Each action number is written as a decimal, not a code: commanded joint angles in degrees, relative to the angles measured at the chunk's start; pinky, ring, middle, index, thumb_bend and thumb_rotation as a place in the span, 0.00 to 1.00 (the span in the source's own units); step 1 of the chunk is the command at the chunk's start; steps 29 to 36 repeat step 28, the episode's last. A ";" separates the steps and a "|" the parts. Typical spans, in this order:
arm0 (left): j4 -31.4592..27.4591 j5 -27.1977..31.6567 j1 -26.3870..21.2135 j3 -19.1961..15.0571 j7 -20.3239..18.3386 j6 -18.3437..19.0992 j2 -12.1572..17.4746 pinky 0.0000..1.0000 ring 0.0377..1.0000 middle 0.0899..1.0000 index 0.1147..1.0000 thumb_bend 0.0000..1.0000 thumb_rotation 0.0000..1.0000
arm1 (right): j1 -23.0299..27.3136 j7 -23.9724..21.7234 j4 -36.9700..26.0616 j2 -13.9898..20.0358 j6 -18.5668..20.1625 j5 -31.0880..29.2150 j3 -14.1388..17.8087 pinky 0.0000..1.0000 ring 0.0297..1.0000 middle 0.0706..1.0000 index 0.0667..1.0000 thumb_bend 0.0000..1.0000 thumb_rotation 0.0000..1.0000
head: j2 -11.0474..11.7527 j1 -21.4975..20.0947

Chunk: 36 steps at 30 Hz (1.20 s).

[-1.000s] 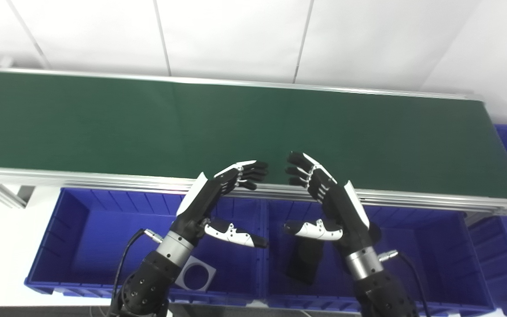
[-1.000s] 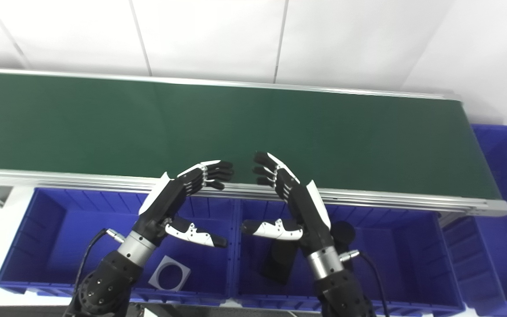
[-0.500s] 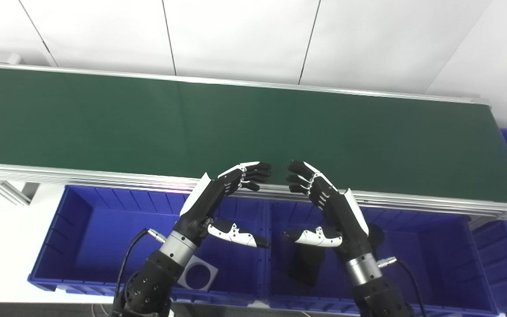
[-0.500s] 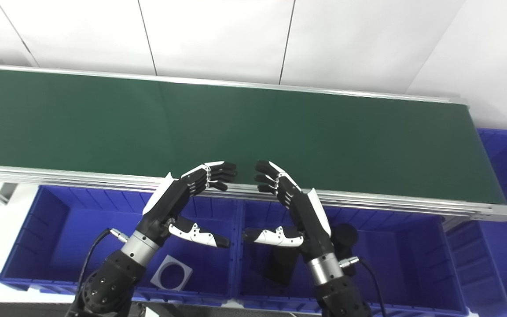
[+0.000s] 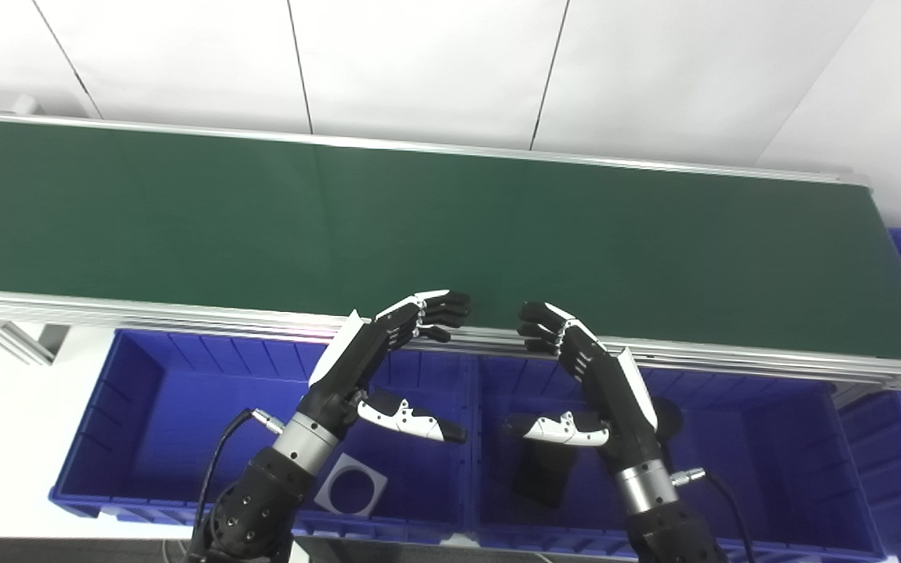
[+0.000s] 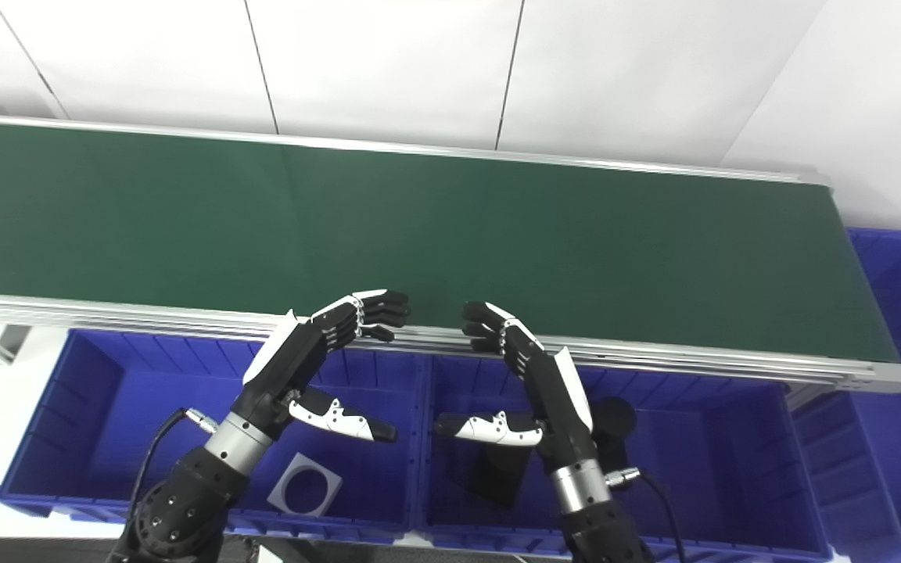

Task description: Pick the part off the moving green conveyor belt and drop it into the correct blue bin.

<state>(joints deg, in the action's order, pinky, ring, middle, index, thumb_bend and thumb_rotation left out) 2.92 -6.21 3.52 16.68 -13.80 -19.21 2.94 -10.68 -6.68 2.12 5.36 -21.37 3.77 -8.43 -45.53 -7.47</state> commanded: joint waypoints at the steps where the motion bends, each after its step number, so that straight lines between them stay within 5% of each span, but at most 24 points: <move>1: -1.01 0.02 -0.71 -0.22 0.58 -2.42 -0.03 0.69 0.75 0.77 0.77 1.00 0.16 | 0.79 0.21 -1.06 -0.08 -2.65 -0.14 0.26 0.75 0.79 0.82 0.80 0.97 0.32 | -0.06 0.02; 36: 0.68 0.28 -1.01 -0.89 0.51 -3.47 0.03 0.70 0.76 0.77 0.77 1.00 0.16 | 1.31 0.66 1.82 0.59 -4.57 1.52 0.84 0.73 0.78 0.82 0.80 0.98 0.30 | 1.00 -1.52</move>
